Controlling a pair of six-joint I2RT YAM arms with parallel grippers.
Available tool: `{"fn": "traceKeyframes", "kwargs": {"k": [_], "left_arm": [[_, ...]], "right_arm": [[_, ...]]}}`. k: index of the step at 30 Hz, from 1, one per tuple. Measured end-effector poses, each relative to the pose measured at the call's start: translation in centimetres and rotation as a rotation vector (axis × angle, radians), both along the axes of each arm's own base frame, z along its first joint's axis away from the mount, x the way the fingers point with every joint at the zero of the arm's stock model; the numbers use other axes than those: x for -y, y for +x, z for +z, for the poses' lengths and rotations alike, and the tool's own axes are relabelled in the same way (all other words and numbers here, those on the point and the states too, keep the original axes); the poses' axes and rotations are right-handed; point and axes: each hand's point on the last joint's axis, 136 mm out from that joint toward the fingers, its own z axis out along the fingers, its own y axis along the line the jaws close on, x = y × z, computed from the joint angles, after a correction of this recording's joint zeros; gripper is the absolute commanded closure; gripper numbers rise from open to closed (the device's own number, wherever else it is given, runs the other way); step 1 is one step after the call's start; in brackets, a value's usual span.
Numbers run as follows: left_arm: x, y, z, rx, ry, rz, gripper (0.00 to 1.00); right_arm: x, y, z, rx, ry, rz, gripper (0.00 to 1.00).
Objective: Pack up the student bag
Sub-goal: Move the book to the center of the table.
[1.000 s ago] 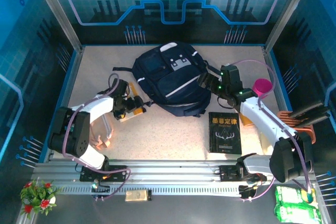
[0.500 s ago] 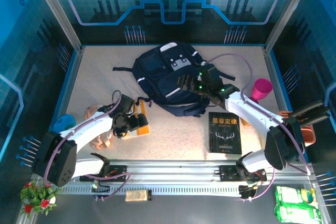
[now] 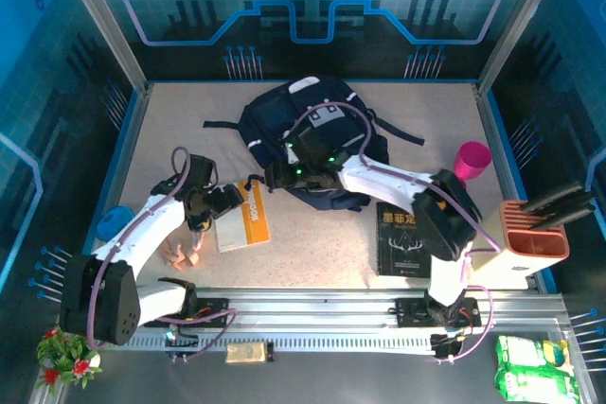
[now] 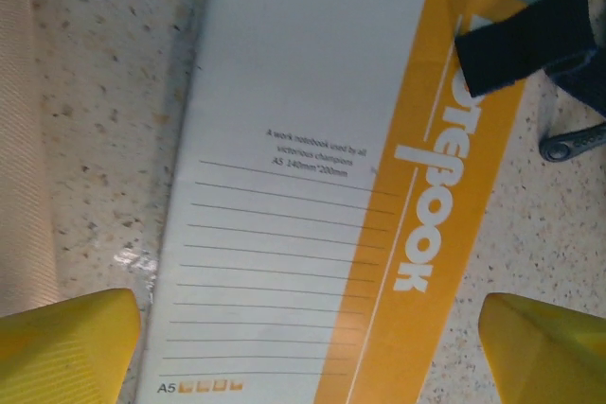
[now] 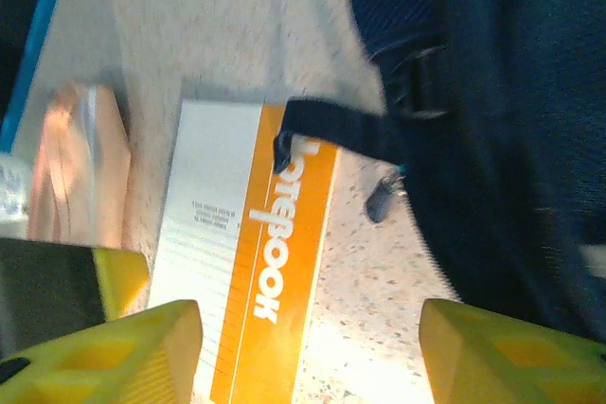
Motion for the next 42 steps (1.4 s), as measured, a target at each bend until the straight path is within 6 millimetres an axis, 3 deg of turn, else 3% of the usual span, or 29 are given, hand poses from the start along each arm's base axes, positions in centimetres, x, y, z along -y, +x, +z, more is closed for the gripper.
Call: {"fn": "traceKeyframes", "kwargs": {"k": [5, 12, 16, 19, 25, 29, 35, 42], "left_arm": [[-1.0, 0.5, -0.2, 0.007, 0.022, 0.024, 0.17], [-1.6, 1.0, -1.1, -0.010, 0.033, 0.028, 0.21], [-1.6, 1.1, -1.7, -0.026, 0.034, 0.030, 0.22], [-1.6, 1.2, -1.7, -0.024, 0.034, 0.030, 0.23], [-1.5, 1.3, -1.7, -0.018, 0.028, 0.023, 0.26], [-0.7, 1.2, -1.6, -0.020, -0.015, -0.002, 0.31], [1.0, 0.6, -1.7, -0.035, -0.105, -0.048, 0.42], [2.6, -0.4, -3.2, -0.090, -0.174, -0.083, 0.50]], "right_arm": [[-3.2, -1.3, -3.7, -0.087, -0.051, 0.088, 0.65], [-7.1, -2.0, -5.9, -0.105, -0.097, 0.178, 0.66], [-8.3, -2.6, -7.6, -0.125, -0.132, 0.211, 0.65], [-8.0, -3.0, -9.5, -0.155, -0.173, 0.219, 0.64], [-7.3, -2.7, -9.6, -0.135, -0.204, 0.217, 0.63], [-5.0, -3.6, -9.6, -0.143, -0.243, 0.214, 0.66], [-2.4, -4.1, -9.0, -0.168, -0.257, 0.195, 0.65], [-2.0, -3.3, -7.4, -0.133, -0.238, 0.141, 0.62]]}}
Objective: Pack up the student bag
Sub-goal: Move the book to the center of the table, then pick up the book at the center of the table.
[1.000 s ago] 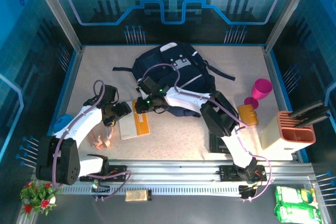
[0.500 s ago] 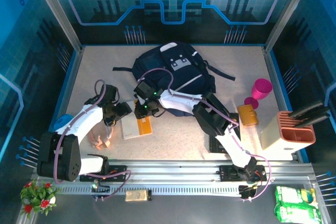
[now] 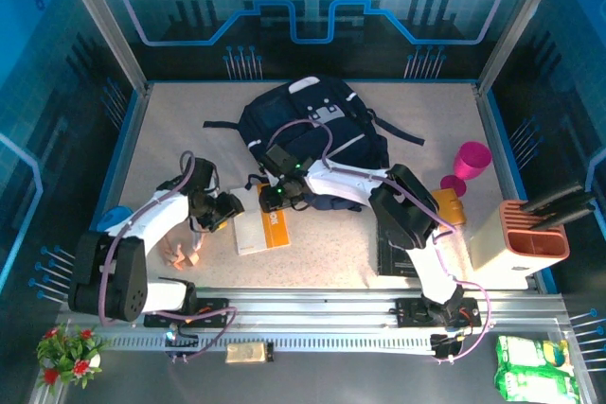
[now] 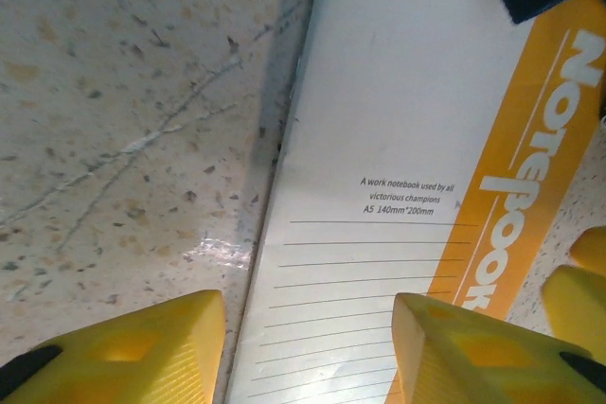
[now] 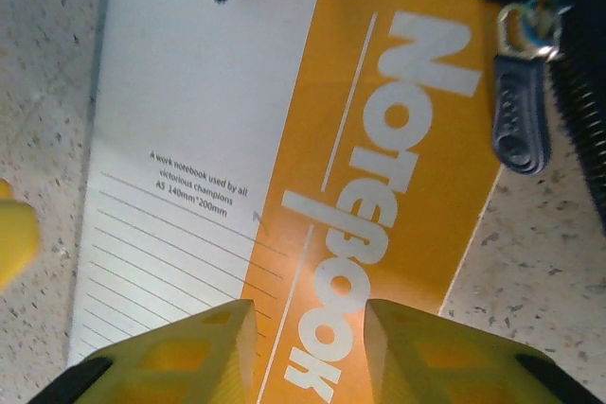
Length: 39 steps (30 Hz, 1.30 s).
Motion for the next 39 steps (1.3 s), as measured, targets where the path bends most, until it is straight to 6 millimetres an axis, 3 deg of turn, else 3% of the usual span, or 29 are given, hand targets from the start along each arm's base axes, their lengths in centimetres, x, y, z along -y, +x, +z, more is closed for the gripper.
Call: {"fn": "traceKeyframes", "kwargs": {"k": [11, 25, 30, 39], "left_arm": [[0.7, -0.1, -1.7, -0.047, -0.024, -0.018, 0.50], [1.2, -0.1, -1.7, -0.052, -0.047, -0.032, 0.50], [2.4, -0.4, -0.7, -0.039, -0.119, -0.066, 0.51], [3.9, 0.3, 2.9, 0.088, -0.218, -0.108, 0.54]], "right_arm": [[0.4, 0.0, -1.1, -0.013, -0.029, -0.017, 0.57], [0.7, -0.1, -2.1, -0.045, -0.039, -0.026, 0.57], [1.1, 0.4, -2.3, -0.053, -0.032, -0.048, 0.57], [1.3, 0.8, -2.4, -0.054, -0.024, -0.063, 0.57]]}}
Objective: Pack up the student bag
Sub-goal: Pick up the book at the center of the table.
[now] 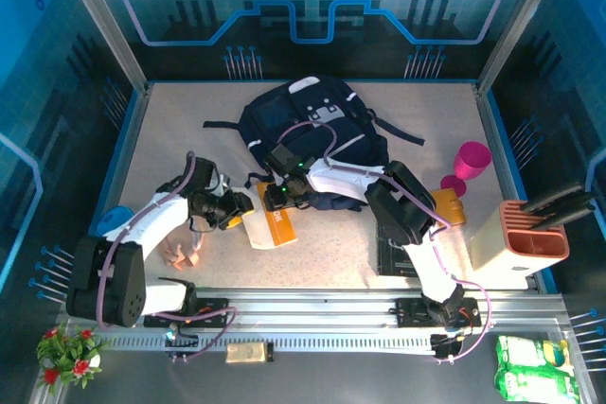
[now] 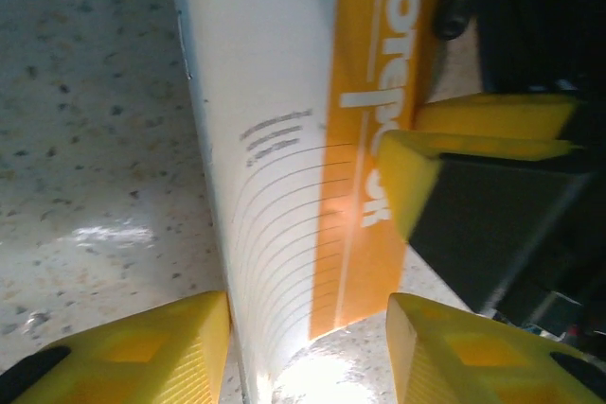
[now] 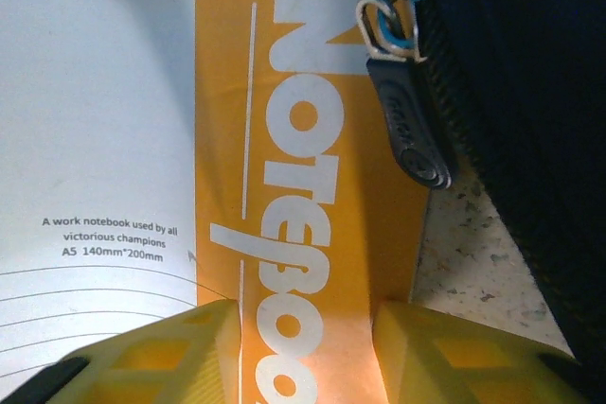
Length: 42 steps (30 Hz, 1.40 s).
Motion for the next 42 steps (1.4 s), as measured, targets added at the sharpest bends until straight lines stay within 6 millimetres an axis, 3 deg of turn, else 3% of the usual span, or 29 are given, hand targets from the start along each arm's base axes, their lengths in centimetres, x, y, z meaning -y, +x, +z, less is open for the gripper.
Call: {"fn": "traceKeyframes", "kwargs": {"k": [3, 9, 16, 20, 27, 32, 35, 42], "left_arm": [[0.4, 0.3, 0.0, 0.013, -0.034, 0.007, 0.56], [0.8, 0.4, -1.9, -0.037, -0.065, 0.030, 0.61], [0.1, 0.4, -3.0, -0.065, -0.019, 0.060, 0.65], [0.0, 0.4, -3.1, -0.067, -0.015, 0.062, 0.74], [-0.3, 0.2, -3.2, -0.079, 0.013, 0.067, 1.00], [-1.4, 0.1, -2.2, -0.076, 0.089, 0.085, 1.00], [-2.6, 0.1, -0.4, -0.038, 0.159, 0.100, 1.00], [-4.8, 1.2, 6.5, 0.148, 0.263, 0.150, 1.00]], "right_arm": [[0.0, 0.0, 0.0, 0.001, 0.000, -0.001, 0.57], [0.0, 0.1, 0.0, -0.002, 0.002, -0.008, 0.57], [0.0, 0.1, 0.0, -0.002, 0.003, -0.012, 0.58], [0.0, 0.1, 0.0, -0.002, 0.004, -0.012, 0.58], [0.0, 0.1, 0.2, 0.007, 0.011, -0.013, 0.56], [0.9, -0.4, 0.9, 0.024, 0.014, -0.011, 0.46], [1.7, -0.7, 2.8, 0.066, 0.030, -0.015, 0.39], [3.3, 1.1, 11.3, 0.246, 0.200, -0.074, 0.22]]}}
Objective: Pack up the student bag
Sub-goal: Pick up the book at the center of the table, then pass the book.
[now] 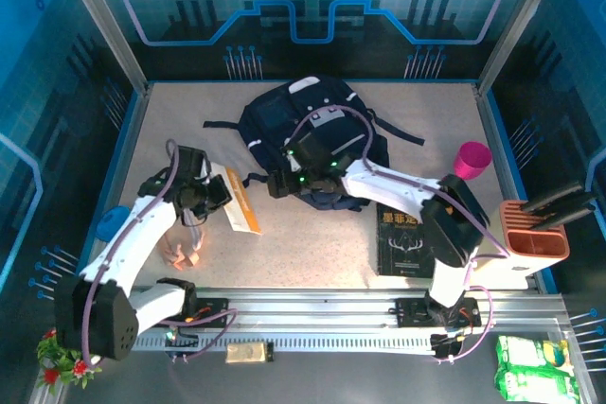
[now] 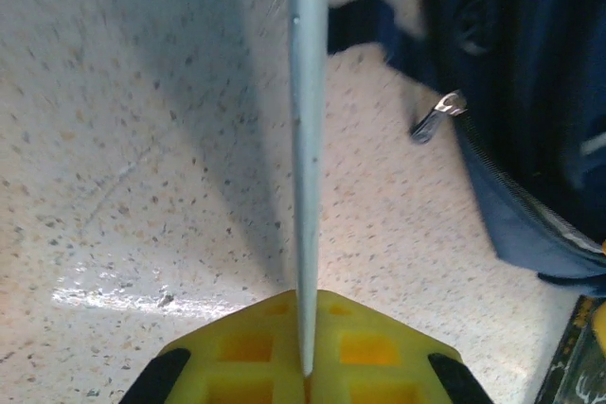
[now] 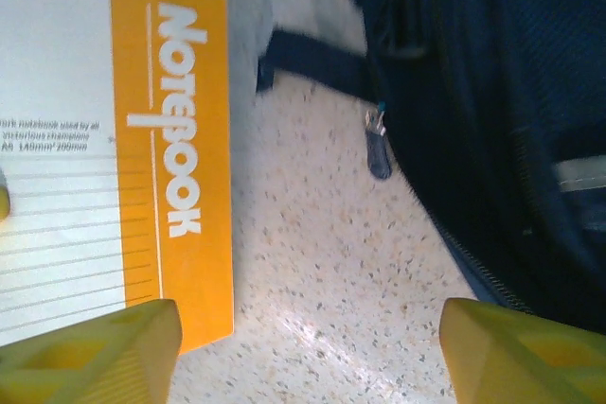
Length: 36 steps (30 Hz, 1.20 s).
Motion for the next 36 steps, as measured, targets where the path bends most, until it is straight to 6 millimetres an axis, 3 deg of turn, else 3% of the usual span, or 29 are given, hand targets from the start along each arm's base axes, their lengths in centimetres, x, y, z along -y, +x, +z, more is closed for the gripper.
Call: {"fn": "traceKeyframes", "kwargs": {"k": [3, 7, 11, 14, 18, 25, 36], "left_arm": [[-0.6, 0.6, 3.0, 0.087, 0.023, 0.018, 1.00], [-0.7, 1.4, 6.0, 0.185, 0.020, 0.032, 1.00], [-0.3, 3.0, 7.9, 0.274, -0.036, 0.069, 1.00], [0.5, 5.2, 9.4, 0.386, -0.141, 0.127, 1.00], [2.4, 7.5, 9.6, 0.451, -0.272, 0.176, 1.00], [6.1, 10.4, 11.4, 0.537, -0.446, 0.199, 1.00], [8.5, 12.6, 12.9, 0.596, -0.591, 0.223, 1.00]], "right_arm": [[1.8, 1.7, 1.6, 0.037, 0.053, -0.060, 0.19], [4.9, 3.5, 0.7, 0.014, 0.083, -0.145, 0.16], [7.1, 4.0, -0.1, -0.031, 0.136, -0.209, 0.13], [7.7, 4.4, 0.5, -0.060, 0.229, -0.242, 0.13], [8.4, 5.5, 1.2, -0.118, 0.377, -0.299, 0.13], [7.5, 6.0, 3.3, -0.200, 0.587, -0.337, 0.12], [5.5, 7.0, 6.2, -0.267, 0.853, -0.352, 0.12]]}}
